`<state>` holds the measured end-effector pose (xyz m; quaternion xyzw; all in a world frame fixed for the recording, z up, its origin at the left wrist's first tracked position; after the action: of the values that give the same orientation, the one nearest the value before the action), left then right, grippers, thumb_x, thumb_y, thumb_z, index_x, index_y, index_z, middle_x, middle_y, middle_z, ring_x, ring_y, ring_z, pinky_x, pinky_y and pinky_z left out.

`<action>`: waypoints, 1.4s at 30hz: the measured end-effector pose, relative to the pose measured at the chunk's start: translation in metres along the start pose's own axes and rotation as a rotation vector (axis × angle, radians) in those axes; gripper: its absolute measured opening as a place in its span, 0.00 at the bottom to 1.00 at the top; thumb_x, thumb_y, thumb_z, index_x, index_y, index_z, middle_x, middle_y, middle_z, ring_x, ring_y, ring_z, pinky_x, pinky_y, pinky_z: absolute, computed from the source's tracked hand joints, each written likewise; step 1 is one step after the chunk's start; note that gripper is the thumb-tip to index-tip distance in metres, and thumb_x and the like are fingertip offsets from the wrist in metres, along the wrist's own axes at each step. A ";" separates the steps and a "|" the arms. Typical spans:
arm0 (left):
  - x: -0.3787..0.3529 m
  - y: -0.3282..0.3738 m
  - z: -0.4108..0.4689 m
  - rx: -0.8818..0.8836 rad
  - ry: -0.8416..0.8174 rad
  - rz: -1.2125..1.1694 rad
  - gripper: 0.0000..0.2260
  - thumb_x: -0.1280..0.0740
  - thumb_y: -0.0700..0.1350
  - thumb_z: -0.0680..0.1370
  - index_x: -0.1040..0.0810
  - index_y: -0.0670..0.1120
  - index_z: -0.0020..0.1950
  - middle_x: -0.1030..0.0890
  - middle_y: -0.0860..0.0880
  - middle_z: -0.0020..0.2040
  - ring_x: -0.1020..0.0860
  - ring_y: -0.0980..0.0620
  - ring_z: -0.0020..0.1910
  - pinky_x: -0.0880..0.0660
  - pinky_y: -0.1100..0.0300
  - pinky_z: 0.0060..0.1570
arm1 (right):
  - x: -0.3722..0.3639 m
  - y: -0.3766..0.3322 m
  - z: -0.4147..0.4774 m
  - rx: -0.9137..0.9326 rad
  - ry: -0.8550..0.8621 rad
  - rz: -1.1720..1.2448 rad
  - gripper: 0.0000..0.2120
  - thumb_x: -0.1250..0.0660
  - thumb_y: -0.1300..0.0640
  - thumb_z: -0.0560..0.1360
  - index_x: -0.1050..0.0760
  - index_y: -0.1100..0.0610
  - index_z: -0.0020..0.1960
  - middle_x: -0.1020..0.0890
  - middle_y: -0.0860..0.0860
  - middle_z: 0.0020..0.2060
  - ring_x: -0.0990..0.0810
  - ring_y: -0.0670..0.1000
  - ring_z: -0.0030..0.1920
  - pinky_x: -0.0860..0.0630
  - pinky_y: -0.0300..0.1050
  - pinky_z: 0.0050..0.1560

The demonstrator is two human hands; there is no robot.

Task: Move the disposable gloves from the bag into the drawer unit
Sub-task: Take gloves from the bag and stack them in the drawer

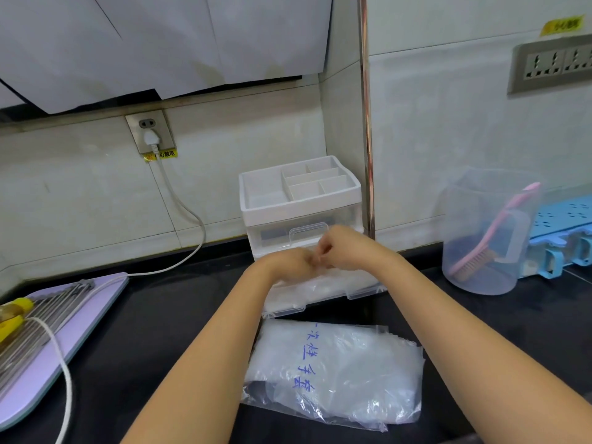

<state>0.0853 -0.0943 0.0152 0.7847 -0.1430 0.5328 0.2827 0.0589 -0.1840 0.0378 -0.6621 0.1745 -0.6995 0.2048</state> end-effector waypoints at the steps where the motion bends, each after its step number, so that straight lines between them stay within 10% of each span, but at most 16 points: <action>1: -0.001 -0.002 0.001 -0.011 0.000 0.003 0.15 0.41 0.47 0.81 0.29 0.49 0.68 0.26 0.50 0.66 0.29 0.49 0.65 0.34 0.55 0.66 | -0.009 0.002 0.003 -0.013 -0.068 -0.059 0.09 0.36 0.62 0.76 0.18 0.61 0.51 0.21 0.51 0.41 0.25 0.50 0.41 0.30 0.38 0.37; 5: -0.003 -0.013 0.012 -0.006 -0.034 0.051 0.12 0.42 0.35 0.75 0.29 0.45 0.56 0.25 0.46 0.55 0.26 0.46 0.55 0.28 0.54 0.57 | -0.027 0.006 0.009 -0.020 -0.212 -0.074 0.12 0.38 0.63 0.75 0.19 0.57 0.55 0.19 0.51 0.53 0.22 0.53 0.52 0.26 0.42 0.52; 12: 0.009 -0.037 0.024 0.157 -0.249 0.578 0.32 0.36 0.45 0.78 0.48 0.51 0.79 0.40 0.48 0.76 0.35 0.44 0.71 0.34 0.50 0.68 | -0.019 0.018 0.012 -0.118 -0.415 -0.389 0.31 0.36 0.54 0.78 0.45 0.58 0.77 0.38 0.55 0.74 0.33 0.56 0.70 0.33 0.46 0.65; 24: 0.005 -0.045 0.030 0.193 -0.283 0.419 0.34 0.34 0.40 0.76 0.48 0.51 0.78 0.39 0.48 0.75 0.36 0.44 0.70 0.33 0.47 0.68 | -0.021 0.028 0.037 -0.176 -0.392 -0.458 0.32 0.34 0.49 0.77 0.40 0.59 0.75 0.34 0.55 0.72 0.29 0.57 0.67 0.30 0.46 0.60; 31: 0.008 -0.035 0.019 0.154 -0.242 0.409 0.29 0.35 0.40 0.76 0.40 0.50 0.75 0.34 0.47 0.72 0.32 0.42 0.68 0.30 0.47 0.65 | 0.011 0.016 -0.011 -0.069 -0.260 -0.107 0.30 0.32 0.45 0.75 0.34 0.54 0.73 0.31 0.50 0.71 0.30 0.53 0.68 0.33 0.46 0.66; 37: 0.024 -0.024 -0.008 0.154 -0.014 0.332 0.27 0.35 0.42 0.77 0.38 0.49 0.75 0.34 0.48 0.73 0.32 0.47 0.69 0.34 0.56 0.67 | 0.038 0.010 -0.062 0.092 -0.004 0.229 0.09 0.30 0.48 0.74 0.19 0.53 0.45 0.18 0.44 0.37 0.20 0.42 0.39 0.28 0.35 0.40; 42: 0.018 0.010 -0.059 0.030 0.432 0.210 0.20 0.36 0.46 0.79 0.31 0.46 0.70 0.29 0.48 0.69 0.31 0.49 0.67 0.35 0.60 0.63 | 0.034 0.026 -0.106 0.056 0.121 0.304 0.23 0.31 0.44 0.73 0.32 0.56 0.27 0.29 0.44 0.21 0.33 0.41 0.24 0.34 0.29 0.29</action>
<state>0.0427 -0.0655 0.0502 0.6375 -0.1518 0.7169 0.2380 -0.0464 -0.2267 0.0466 -0.5788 0.2649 -0.7036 0.3158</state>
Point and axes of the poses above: each hand's wrist, its own z-axis towards the middle knuckle, its own x-axis out of the back of the hand, y = z × x, the point moved 6 cm from there along z, towards the middle knuckle
